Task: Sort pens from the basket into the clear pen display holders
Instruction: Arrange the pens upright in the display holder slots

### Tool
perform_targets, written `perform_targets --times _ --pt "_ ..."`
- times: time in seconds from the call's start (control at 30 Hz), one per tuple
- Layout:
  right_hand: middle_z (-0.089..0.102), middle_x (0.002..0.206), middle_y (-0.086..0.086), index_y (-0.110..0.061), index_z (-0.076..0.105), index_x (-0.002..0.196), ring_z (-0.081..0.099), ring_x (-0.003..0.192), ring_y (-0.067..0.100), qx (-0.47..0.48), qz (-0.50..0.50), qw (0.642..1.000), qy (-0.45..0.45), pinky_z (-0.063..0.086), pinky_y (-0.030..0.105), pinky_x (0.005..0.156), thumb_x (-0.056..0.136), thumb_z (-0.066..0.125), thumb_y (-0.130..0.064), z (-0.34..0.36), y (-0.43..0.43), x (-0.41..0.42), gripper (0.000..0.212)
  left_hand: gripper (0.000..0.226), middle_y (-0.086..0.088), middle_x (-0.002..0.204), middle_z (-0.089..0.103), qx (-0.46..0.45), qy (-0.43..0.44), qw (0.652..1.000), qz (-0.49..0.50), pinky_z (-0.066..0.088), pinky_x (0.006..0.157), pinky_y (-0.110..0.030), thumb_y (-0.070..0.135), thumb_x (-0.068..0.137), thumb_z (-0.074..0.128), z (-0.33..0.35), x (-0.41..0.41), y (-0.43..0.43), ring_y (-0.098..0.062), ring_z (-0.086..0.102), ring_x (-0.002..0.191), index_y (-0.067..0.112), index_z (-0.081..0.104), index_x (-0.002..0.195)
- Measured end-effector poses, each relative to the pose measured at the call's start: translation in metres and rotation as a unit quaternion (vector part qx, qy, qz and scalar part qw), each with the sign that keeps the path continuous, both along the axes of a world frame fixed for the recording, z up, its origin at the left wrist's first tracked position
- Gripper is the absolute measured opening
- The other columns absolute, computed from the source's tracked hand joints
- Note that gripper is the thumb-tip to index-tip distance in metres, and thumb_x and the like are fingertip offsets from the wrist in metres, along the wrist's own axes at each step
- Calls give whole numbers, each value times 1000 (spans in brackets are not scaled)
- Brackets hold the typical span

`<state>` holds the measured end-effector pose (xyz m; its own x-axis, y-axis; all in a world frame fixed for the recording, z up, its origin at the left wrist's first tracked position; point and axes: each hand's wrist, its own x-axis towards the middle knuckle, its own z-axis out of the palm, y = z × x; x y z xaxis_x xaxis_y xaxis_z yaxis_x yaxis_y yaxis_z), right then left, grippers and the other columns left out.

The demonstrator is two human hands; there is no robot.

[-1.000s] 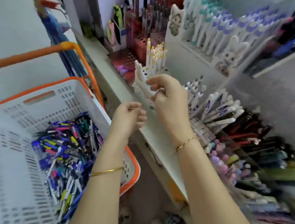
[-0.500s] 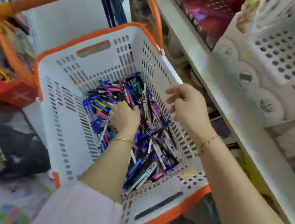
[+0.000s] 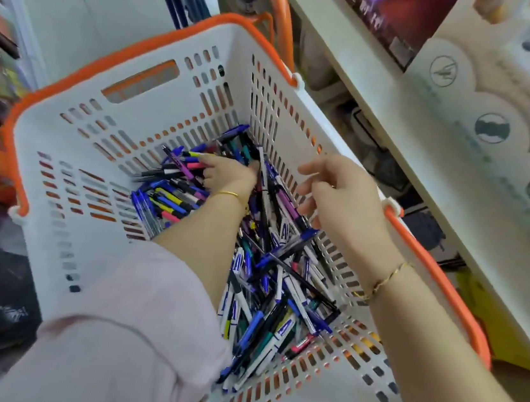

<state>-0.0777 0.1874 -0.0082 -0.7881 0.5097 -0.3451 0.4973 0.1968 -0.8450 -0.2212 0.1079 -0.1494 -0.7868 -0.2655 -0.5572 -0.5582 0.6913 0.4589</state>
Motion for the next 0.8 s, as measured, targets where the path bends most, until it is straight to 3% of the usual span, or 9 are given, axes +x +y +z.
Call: perform_targets --times 0.2,0.33,0.43,0.5,0.57,0.63,0.73,0.8 --pt "64 84 2 -19 59 99 61 64 11 -21 -6 1000 -8 49 16 49 89 36 7 2 -1 6 36 102 -22 147 33 120 -5 992 24 35 107 -46 21 89 68 -5 17 -5 -38 42 130 17 -12 153" --pt "65 86 5 -17 59 100 60 63 12 -27 -4 1000 -5 47 14 46 91 36 6 7 -2 12 34 93 -16 152 30 211 7 975 69 33 109 -38 1 94 55 5 25 -13 -30 39 135 18 -15 153" --pt "66 88 7 -17 59 99 59 59 11 -27 -7 1000 0 46 13 46 93 36 5 11 -3 14 32 90 -13 160 14 231 12 971 63 25 113 -35 0 96 51 19 35 -21 -28 27 142 13 -20 151" --pt "65 87 7 -15 59 99 58 57 10 -30 -9 1000 1 45 13 45 94 36 5 14 -4 14 31 86 -16 158 18 231 7 971 58 26 114 -38 4 96 52 25 40 -27 -31 29 141 7 -13 152" --pt "65 85 4 -16 60 100 59 58 9 -22 -6 1000 1 45 13 45 93 37 5 17 -5 14 32 57 -19 135 43 228 -5 971 68 44 97 -41 8 95 54 30 42 -35 -31 49 117 4 21 142" --pt "65 84 1 -16 61 101 60 59 9 -15 -3 1000 3 45 14 45 91 38 5 19 -6 13 33 23 -9 96 47 228 -7 970 81 41 67 -33 11 96 52 37 45 -41 -19 46 78 6 39 114" --pt "65 84 1 -14 61 102 60 60 11 -10 4 1000 8 45 15 45 90 38 5 23 -7 12 33 42 -8 87 47 219 -31 972 80 34 62 -31 13 98 49 40 49 -50 -16 35 66 -3 35 134" --pt "65 85 3 -14 61 103 61 62 12 -8 10 1000 7 47 18 47 90 39 5 24 -9 12 32 42 -5 75 38 207 -41 974 79 28 54 -28 13 99 48 42 53 -54 -15 30 61 -5 36 135"
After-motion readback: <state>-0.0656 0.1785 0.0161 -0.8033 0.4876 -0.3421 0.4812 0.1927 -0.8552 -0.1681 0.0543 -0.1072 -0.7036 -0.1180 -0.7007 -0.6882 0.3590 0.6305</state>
